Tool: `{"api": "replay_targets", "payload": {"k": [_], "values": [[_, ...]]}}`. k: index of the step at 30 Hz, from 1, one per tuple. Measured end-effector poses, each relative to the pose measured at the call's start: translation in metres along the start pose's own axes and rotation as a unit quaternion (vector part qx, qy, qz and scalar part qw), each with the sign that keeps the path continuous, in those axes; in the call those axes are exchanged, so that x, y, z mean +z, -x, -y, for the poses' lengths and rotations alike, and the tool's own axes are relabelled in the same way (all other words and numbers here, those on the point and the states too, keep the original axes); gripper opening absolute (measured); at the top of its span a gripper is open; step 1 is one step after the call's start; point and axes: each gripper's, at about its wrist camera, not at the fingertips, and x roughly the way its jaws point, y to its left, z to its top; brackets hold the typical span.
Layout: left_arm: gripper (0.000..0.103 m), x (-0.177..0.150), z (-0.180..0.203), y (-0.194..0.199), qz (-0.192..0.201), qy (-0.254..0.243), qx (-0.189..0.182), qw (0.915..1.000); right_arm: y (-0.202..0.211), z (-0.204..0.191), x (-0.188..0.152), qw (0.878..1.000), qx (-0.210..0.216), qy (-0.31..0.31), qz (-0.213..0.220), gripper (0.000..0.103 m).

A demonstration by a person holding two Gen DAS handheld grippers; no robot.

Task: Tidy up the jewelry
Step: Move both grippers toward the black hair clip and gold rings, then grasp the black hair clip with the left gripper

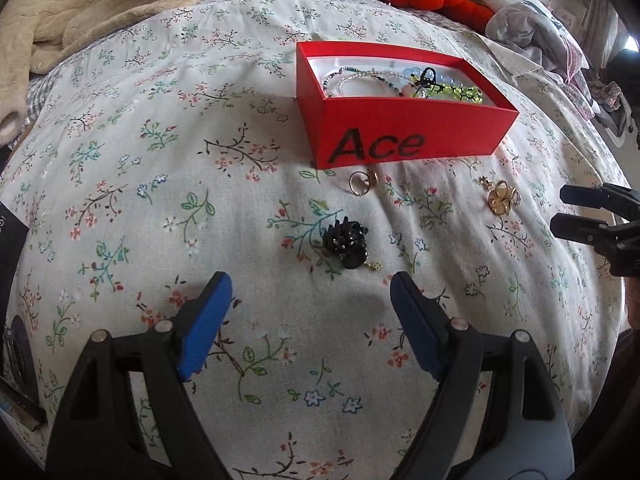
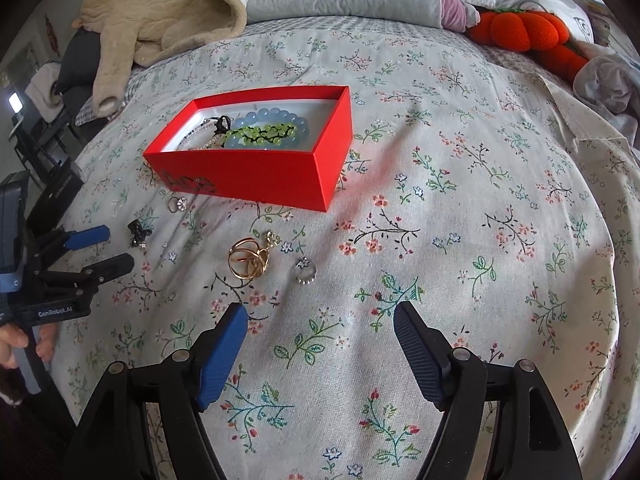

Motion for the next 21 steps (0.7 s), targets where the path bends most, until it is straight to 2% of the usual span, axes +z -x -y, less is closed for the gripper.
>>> {"api": "replay_targets", "payload": {"k": [4,7,21], "values": [[0.081,0.005,0.003,-0.003,-0.001,0.003,-0.025,0.9997,-0.005,-0.006,0.0,1.0,0.0,0.008,-0.005,0.077],[0.076,0.008,0.006,-0.005,-0.004,0.005,-0.036,0.9993,-0.007,-0.01,0.0,1.0,0.001,0.013,-0.007,0.077],[0.038,0.017,0.01,-0.009,0.0,0.012,-0.029,0.9995,-0.01,-0.013,-0.001,1.0,0.002,0.015,-0.011,0.077]]}}
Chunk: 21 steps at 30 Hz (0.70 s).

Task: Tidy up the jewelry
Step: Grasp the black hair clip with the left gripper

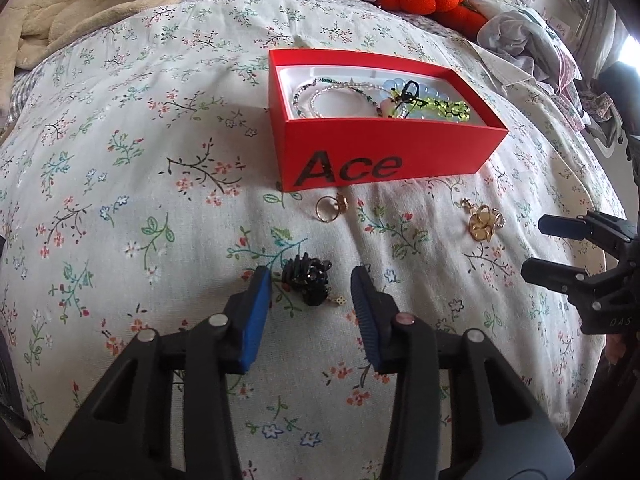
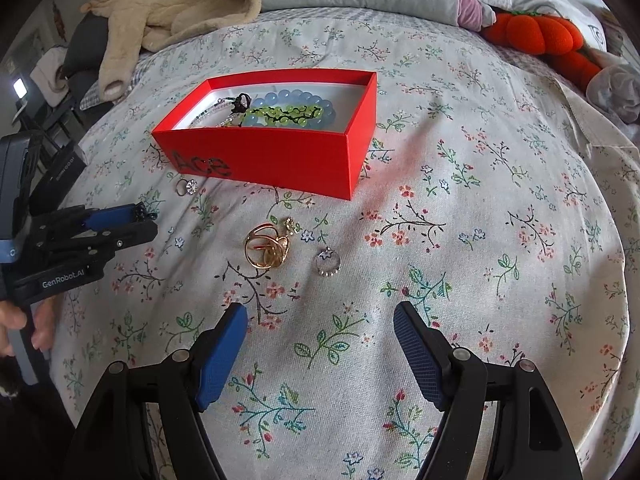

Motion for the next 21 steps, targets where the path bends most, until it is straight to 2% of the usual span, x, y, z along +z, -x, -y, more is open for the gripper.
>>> {"api": "replay_targets", "payload": {"k": [3,14,21], "values": [[0.025,0.001,-0.001,0.0,-0.001,0.002,0.004,1.0,0.0,0.0,-0.001,1.0,0.0,-0.001,0.0,0.077],[0.025,0.009,-0.002,0.016,0.021,0.008,0.007,0.9997,-0.002,-0.007,0.005,1.0,0.003,-0.001,0.002,0.077],[0.025,0.009,-0.005,0.02,0.019,0.02,0.01,0.9996,-0.01,-0.018,0.014,1.0,0.017,-0.002,0.0,0.077]]}}
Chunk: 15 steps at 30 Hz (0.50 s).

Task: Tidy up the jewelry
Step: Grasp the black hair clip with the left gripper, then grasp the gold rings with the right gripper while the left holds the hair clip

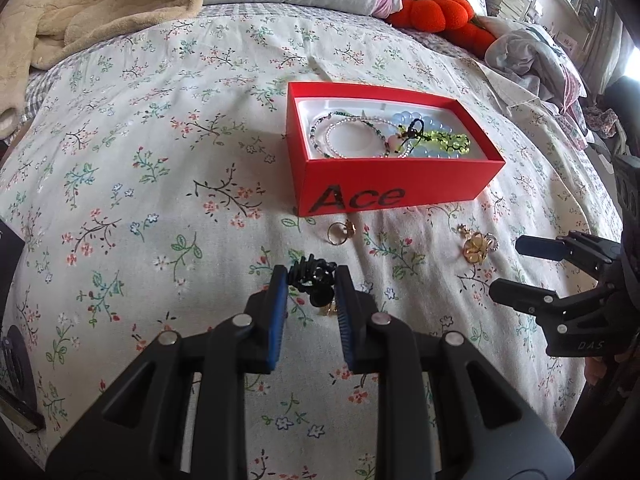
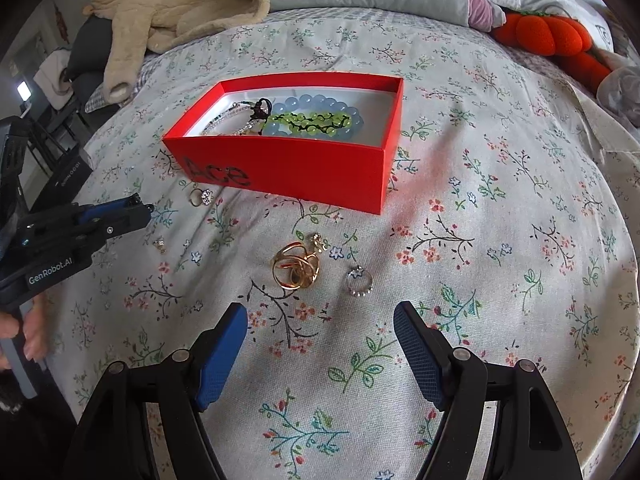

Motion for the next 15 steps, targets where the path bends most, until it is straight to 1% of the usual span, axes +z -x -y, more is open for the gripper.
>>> {"api": "replay_targets", "payload": {"k": [3,5,6,7,8,10,15], "values": [[0.025,0.0,-0.001,0.0,-0.003,0.003,0.001,1.0,-0.005,-0.004,0.005,1.0,0.009,-0.005,-0.003,0.075],[0.025,0.0,-0.002,0.001,-0.004,0.003,0.001,1.0,-0.01,-0.007,0.009,1.0,0.014,-0.008,-0.009,0.067],[0.025,0.0,-0.002,0.001,-0.004,0.004,0.001,1.0,-0.012,-0.008,0.01,1.0,0.015,-0.011,-0.012,0.061],[0.025,0.0,-0.002,0.001,-0.005,0.004,0.001,1.0,-0.015,-0.009,0.011,1.0,0.018,-0.013,-0.015,0.057],[0.025,0.0,-0.002,0.001,-0.005,0.004,0.001,1.0,-0.017,-0.01,0.013,1.0,0.019,-0.015,-0.017,0.056],[0.025,-0.001,-0.003,0.002,-0.006,0.003,0.001,1.0,-0.021,-0.012,0.015,0.999,0.019,-0.019,-0.019,0.05],[0.025,-0.001,-0.005,0.002,-0.007,0.002,0.001,1.0,-0.024,-0.012,0.02,1.0,0.013,-0.023,-0.016,0.043]]}}
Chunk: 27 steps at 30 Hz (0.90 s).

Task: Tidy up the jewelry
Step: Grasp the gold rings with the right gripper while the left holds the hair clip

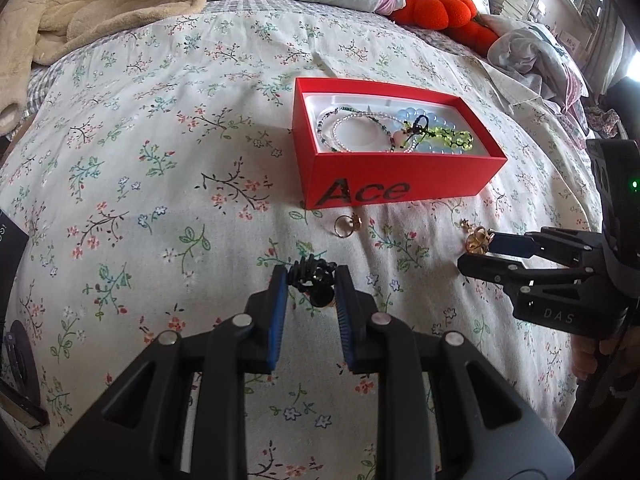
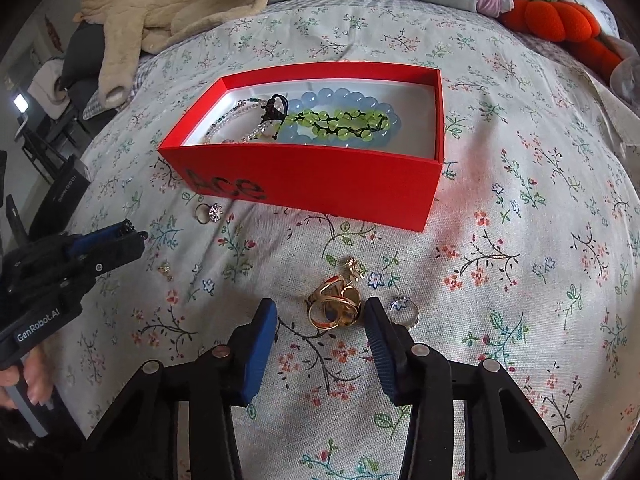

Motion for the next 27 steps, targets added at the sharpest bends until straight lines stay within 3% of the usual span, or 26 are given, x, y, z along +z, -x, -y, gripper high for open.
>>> {"api": "replay_targets", "payload": {"k": [4,13,27], "values": [[0.025,0.001,-0.002,0.0,-0.001,0.003,0.001,1.0,0.0,0.003,0.001,1.0,-0.001,-0.003,-0.001,0.029],[0.025,0.003,-0.001,0.002,0.0,0.006,0.001,1.0,0.009,0.005,0.002,1.0,0.002,-0.005,-0.004,0.029],[0.025,0.028,0.01,0.014,0.026,0.02,-0.018,0.9993,0.044,0.013,0.019,0.999,0.013,-0.023,0.032,0.029]]}}
